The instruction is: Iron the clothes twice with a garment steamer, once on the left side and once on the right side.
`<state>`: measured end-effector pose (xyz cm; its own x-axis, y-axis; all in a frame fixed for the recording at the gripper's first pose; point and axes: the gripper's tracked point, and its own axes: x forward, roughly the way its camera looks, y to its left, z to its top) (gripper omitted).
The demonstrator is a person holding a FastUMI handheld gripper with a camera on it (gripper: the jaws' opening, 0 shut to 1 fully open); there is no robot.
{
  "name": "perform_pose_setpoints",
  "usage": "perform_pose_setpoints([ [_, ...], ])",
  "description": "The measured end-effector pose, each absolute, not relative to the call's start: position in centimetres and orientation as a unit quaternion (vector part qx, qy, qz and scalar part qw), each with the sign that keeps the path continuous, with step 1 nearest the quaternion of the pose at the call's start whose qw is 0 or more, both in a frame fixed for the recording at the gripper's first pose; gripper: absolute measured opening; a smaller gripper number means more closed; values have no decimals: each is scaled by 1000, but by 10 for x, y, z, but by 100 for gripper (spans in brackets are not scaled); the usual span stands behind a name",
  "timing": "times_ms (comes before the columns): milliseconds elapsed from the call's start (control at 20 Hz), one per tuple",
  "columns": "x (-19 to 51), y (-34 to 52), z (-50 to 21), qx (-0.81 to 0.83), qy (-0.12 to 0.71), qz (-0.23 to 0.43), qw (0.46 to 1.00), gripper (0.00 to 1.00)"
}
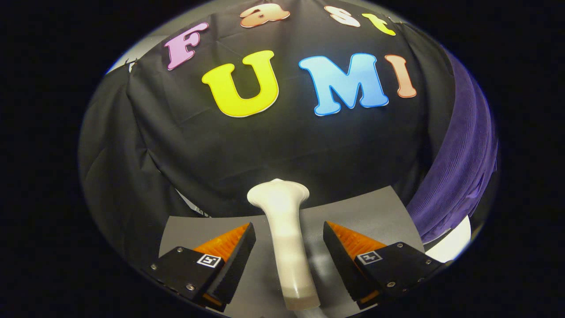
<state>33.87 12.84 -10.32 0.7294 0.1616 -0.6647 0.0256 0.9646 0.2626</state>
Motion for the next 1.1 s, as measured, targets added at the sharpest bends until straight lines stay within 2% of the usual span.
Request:
perform_pose_setpoints([
  [250, 336, 140, -138, 117, 414, 35, 902, 94],
  [450, 341, 134, -142, 123, 420, 13, 899, 85],
  [550, 342, 130, -143, 129, 427, 5, 895, 71],
  [600, 341, 130, -143, 132, 432, 6, 892, 59],
  [650, 340, 129, -142, 134, 432, 6, 892, 54],
  [1100, 339, 125, -146, 97, 417, -14, 904, 39],
])
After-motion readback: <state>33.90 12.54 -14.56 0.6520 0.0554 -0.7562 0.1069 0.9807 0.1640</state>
